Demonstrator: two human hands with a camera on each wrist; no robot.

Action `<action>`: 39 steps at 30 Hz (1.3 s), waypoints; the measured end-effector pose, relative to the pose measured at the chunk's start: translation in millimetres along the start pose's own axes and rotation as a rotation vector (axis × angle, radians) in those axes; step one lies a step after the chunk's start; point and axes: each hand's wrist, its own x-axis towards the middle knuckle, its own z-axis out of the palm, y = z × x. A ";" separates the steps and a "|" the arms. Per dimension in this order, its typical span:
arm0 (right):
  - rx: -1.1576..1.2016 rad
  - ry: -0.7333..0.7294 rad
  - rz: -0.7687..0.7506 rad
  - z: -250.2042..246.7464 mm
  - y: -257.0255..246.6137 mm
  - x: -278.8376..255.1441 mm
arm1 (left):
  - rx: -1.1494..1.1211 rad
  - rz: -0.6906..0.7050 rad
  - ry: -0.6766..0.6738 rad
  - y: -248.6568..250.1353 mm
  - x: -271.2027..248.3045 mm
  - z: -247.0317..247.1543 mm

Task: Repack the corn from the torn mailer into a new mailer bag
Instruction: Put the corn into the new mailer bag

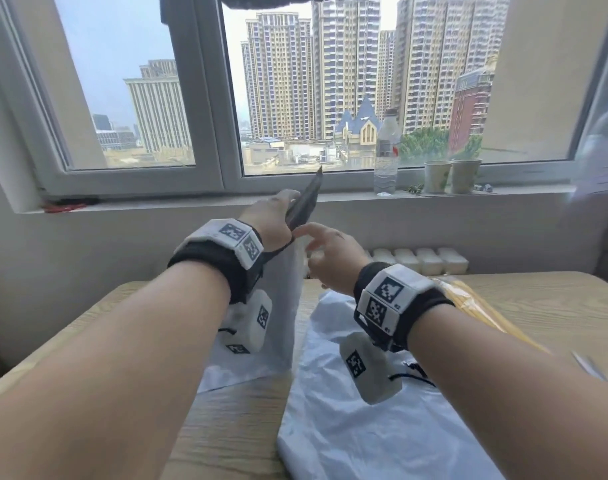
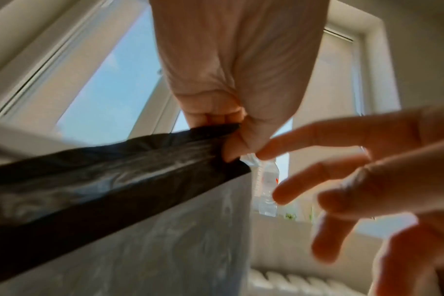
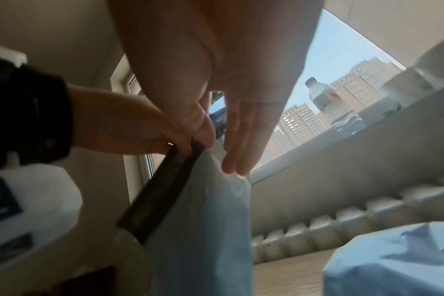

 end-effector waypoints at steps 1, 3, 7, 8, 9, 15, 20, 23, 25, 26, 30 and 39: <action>-0.060 0.009 -0.014 -3.3 3.1 -3.6 | 0.059 0.051 -0.043 6.7 -2.4 2.7; -0.162 0.003 -0.043 -8.5 10.0 -10.7 | 0.112 0.095 -0.120 17.1 -6.6 10.2; -0.299 -0.034 -0.015 -12.7 25.9 -22.7 | 0.155 0.079 -0.187 25.0 -15.3 32.2; -0.336 -0.058 0.002 -13.0 29.8 -26.1 | 0.150 0.070 -0.198 26.6 -18.8 38.5; -0.367 -0.083 0.016 -12.3 34.2 -29.3 | 0.143 0.059 -0.209 28.7 -23.3 45.7; -0.327 -0.194 0.056 3.2 59.5 -53.2 | 0.104 0.041 -0.242 27.3 -43.9 87.4; -0.349 -0.188 0.011 11.7 66.2 -56.8 | -0.044 0.011 -0.285 26.2 -49.3 84.9; -0.420 -0.131 -0.044 17.6 62.8 -58.0 | -0.019 0.028 -0.269 28.7 -51.0 79.5; -0.527 -0.157 -0.067 20.0 61.1 -59.3 | 0.110 0.038 -0.262 31.9 -53.7 77.5; -0.581 -0.171 -0.079 20.6 61.0 -60.5 | 0.186 0.039 -0.263 32.4 -55.3 76.7; -0.686 -0.319 -0.081 21.3 67.1 -65.2 | 0.417 -0.007 -0.218 22.2 -50.4 67.6; -0.390 -0.305 0.022 -12.3 74.8 -73.8 | 0.462 -0.039 -0.326 43.3 -45.9 66.5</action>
